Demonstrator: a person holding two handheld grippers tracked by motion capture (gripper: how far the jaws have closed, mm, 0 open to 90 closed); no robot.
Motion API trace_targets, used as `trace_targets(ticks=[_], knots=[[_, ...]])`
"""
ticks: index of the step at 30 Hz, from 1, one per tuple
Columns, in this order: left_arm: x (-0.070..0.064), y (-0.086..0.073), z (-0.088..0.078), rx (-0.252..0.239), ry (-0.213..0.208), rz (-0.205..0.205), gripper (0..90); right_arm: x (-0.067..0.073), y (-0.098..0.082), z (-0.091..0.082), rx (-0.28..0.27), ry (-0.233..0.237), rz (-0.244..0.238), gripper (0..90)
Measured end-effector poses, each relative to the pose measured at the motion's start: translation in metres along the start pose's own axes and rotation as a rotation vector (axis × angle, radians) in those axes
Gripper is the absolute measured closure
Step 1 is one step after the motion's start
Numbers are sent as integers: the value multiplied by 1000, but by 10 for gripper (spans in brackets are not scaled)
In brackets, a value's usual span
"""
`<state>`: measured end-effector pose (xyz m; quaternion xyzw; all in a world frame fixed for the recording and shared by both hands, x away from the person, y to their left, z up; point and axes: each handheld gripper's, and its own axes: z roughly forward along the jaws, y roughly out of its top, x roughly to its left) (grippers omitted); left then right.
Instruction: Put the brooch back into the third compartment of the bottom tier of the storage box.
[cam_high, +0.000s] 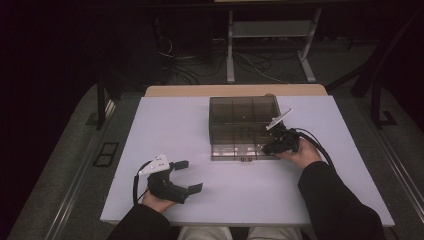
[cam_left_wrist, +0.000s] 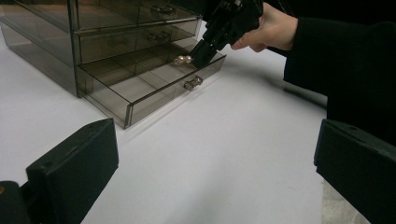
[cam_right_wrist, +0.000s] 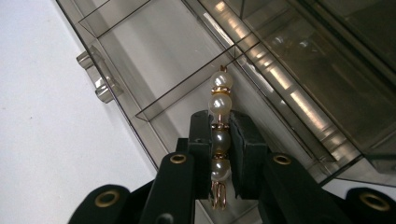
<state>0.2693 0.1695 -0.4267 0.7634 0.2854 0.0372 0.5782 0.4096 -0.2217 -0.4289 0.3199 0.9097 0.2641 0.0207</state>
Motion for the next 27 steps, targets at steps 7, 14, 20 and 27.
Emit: trace_targets(ticks=[7, 14, 20, 27], knots=[[0, 0, 0, 0, 0, 0, 0, 1, 0, -1, 2, -3, -2, 779], [0, 0, 0, -1, -3, -1, 0, 4, -1, -7, -14, -14, -2, 748], [-1, 0, 1, 0, -5, 0, 0, 8, 0, -18, -34, -24, -4, 707], [-2, 0, 0, -2, -5, 0, 0, 13, -1, -31, -68, -33, 2, 611]])
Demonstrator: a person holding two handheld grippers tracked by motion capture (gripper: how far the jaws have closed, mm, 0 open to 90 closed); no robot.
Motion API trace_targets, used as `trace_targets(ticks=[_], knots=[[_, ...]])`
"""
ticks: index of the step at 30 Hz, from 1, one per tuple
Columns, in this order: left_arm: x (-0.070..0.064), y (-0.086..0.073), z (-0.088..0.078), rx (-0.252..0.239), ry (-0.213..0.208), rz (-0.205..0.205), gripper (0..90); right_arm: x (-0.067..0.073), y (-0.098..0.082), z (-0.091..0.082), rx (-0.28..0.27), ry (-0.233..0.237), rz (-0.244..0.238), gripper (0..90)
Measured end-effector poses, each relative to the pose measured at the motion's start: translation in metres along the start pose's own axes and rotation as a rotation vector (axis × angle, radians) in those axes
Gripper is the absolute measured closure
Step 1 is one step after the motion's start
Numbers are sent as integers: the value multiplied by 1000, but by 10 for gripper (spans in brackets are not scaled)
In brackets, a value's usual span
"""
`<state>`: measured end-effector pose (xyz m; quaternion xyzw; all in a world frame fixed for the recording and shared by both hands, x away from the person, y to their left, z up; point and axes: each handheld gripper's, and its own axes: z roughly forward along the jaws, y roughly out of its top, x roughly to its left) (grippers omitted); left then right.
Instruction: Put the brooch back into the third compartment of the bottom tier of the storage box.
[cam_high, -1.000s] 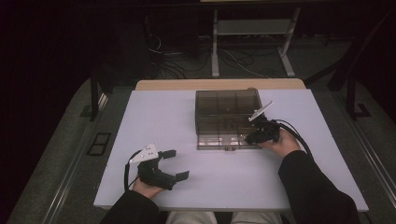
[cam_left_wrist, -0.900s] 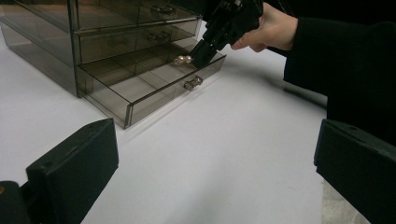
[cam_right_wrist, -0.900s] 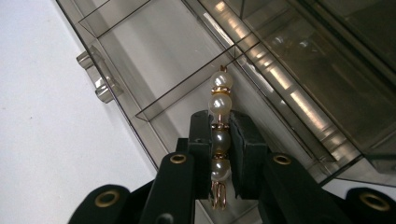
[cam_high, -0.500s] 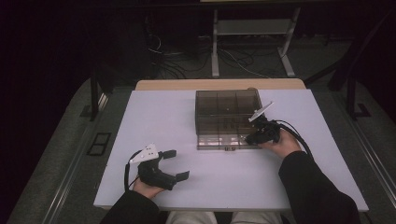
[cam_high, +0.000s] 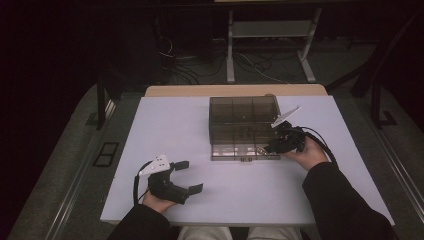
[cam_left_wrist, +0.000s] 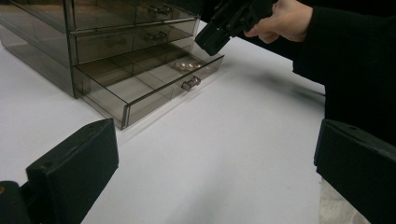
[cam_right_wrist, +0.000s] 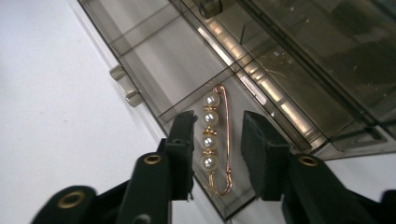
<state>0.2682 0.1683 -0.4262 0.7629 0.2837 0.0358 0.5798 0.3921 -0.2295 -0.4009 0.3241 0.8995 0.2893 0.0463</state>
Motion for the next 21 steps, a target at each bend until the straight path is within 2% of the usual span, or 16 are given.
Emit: trace_targets(ticks=[9, 13, 16, 21], knots=[[-1, 0, 1, 0, -4, -1, 0, 5, -6, -15, -33, 3, 23, 462], [-1, 0, 1, 1, -5, 1, 0, 6, -10, -21, -56, 9, 48, 374], [-1, 0, 1, 0, -5, 1, 0, 8, -13, -25, -69, 8, 61, 294], [-1, 0, 1, 2, -5, 2, 0, 14, -17, -30, -79, 17, 96, 96]])
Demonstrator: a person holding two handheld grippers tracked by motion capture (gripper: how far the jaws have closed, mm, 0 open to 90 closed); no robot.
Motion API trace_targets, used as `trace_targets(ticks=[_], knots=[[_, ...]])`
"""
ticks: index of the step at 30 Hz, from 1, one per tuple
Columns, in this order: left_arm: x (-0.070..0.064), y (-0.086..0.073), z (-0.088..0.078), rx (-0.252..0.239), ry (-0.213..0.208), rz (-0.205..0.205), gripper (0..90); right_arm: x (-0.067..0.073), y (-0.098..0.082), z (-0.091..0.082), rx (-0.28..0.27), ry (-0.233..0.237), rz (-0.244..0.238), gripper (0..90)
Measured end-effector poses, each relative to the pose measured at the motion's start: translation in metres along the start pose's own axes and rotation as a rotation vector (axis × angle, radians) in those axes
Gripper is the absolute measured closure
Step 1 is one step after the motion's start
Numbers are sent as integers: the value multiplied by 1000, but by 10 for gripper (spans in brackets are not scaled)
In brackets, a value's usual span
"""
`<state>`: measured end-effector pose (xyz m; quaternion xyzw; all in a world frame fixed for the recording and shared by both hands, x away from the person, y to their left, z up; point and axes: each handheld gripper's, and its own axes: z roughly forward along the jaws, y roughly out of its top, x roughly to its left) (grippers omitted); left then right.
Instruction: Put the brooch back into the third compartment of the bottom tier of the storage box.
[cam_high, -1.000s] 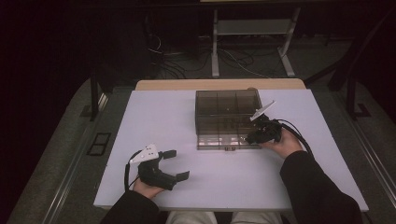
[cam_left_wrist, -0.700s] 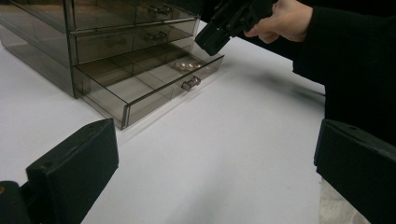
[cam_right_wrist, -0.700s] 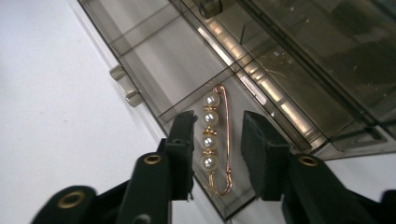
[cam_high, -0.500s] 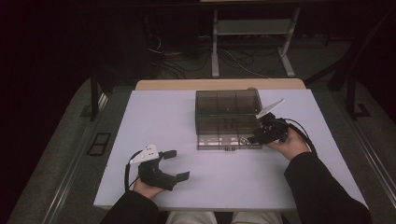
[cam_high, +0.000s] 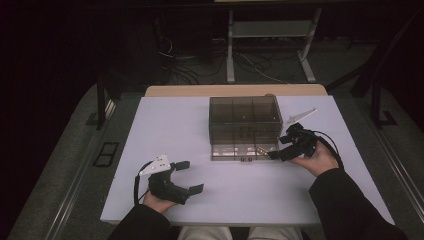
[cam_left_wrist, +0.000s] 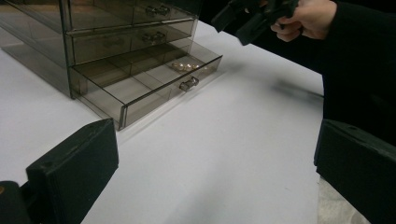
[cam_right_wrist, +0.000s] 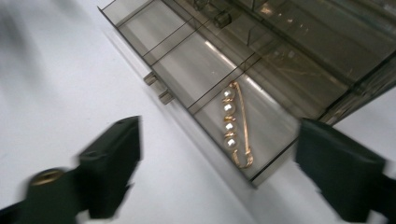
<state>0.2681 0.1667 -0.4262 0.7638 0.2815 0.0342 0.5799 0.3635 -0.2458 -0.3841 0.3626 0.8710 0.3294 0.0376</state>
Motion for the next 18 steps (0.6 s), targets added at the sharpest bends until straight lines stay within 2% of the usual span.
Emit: trace_targets(ticks=[1, 3, 18], knots=[[0, 0, 0, 0, 0, 0, 0, 2, -1, -1, -4, 0, 2, 95], [0, 0, 0, 0, 1, 0, 0, 4, -4, -2, -15, -9, 15, 3], [-1, 0, 1, 2, 1, 0, 0, 18, -27, -19, -69, 8, 43, 0]])
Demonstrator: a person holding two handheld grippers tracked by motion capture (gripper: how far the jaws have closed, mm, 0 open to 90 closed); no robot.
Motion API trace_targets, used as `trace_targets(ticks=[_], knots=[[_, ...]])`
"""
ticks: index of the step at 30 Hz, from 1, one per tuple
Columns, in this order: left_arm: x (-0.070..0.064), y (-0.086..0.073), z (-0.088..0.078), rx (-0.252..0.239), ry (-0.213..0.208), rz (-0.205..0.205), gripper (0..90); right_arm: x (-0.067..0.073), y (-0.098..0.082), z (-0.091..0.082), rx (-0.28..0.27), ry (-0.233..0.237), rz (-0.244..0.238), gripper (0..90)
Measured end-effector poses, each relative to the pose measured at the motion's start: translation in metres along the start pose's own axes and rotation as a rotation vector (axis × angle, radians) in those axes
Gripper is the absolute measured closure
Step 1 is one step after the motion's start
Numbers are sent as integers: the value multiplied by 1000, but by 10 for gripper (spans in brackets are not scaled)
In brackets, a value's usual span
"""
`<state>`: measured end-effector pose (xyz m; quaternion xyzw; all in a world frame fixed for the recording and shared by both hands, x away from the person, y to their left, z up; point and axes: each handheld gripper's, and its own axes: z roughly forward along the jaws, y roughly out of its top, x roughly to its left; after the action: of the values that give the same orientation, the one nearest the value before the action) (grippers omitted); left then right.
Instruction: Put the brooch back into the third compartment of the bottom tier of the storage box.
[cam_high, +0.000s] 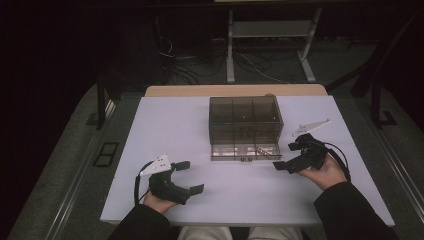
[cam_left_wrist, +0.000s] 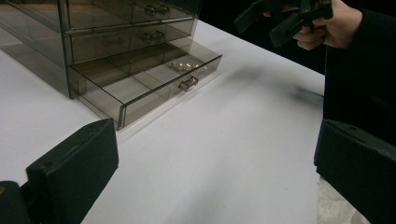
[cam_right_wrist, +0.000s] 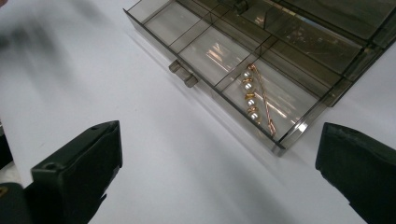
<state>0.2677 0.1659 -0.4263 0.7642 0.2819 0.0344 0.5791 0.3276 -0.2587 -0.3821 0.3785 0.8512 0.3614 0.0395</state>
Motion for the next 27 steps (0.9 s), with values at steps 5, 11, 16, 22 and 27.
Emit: trace_targets(ticks=[5, 11, 16, 22, 27], knots=[[0, 0, 0, -1, 0, 0, 0, 3, -8, -5, -22, -1, 12, 0], [0, 0, 0, 0, 1, 0, 0, 6, -20, -8, -43, 2, 27, 0], [0, 0, 0, 1, 1, 1, 0, 8, -32, -9, -64, 5, 42, 1], [0, 0, 0, 0, 2, 1, 0, 10, -46, -9, -91, 4, 63, 1], [0, 0, 0, 1, 3, 0, 0, 11, -56, -10, -107, -1, 74, 1]])
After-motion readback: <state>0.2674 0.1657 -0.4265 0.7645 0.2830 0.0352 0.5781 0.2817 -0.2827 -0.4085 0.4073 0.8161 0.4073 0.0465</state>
